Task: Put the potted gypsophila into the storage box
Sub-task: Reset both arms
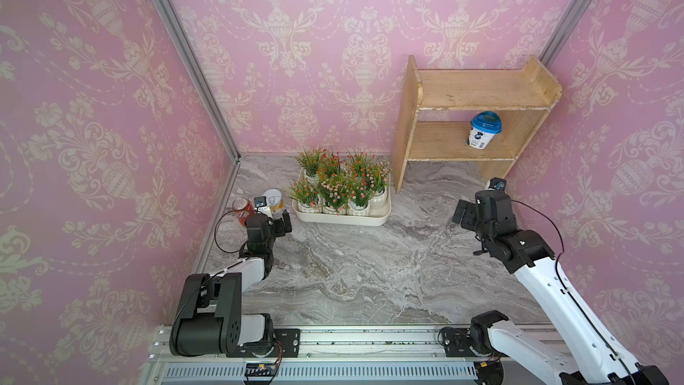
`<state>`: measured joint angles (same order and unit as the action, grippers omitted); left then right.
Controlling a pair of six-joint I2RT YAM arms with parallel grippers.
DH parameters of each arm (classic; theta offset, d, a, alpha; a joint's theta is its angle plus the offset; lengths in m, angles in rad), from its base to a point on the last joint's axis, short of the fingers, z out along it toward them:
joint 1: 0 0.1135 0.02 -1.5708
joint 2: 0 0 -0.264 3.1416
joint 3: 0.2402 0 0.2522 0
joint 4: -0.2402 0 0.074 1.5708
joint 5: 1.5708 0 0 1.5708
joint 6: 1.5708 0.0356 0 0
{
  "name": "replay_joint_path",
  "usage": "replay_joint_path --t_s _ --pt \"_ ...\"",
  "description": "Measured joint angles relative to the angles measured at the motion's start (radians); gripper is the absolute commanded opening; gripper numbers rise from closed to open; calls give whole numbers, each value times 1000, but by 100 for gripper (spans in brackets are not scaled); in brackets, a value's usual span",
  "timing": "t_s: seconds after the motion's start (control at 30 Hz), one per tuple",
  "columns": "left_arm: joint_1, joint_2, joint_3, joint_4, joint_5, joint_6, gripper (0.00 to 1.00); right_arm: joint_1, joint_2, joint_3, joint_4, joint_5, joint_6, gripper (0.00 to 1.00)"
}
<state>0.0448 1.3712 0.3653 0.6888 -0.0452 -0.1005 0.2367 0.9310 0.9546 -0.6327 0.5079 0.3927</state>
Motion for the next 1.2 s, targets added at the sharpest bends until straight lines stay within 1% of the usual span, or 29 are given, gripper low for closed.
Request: replay_joint_path --t_s 0.23,0.43,0.53,0.63,0.9,1.1,1.2 --pt "0 122 -14 171 -5 18 99 -2 -28 -33 23 31 -8 100" --pt "0 254 -58 344 5 31 99 -2 -119 -163 145 63 -16 100" --pt "0 267 -70 366 6 32 99 -2 -152 -213 198 70 -35 100" --pt "0 267 -67 385 10 33 99 -2 -148 -232 233 69 -59 100" --pt "0 267 -46 380 16 34 99 -2 -21 -245 320 65 -136 100" --pt "0 267 -46 375 29 40 99 -9 0 -366 506 45 -253 99" --pt "0 267 -45 367 35 40 99 -21 22 -438 614 12 -297 100"
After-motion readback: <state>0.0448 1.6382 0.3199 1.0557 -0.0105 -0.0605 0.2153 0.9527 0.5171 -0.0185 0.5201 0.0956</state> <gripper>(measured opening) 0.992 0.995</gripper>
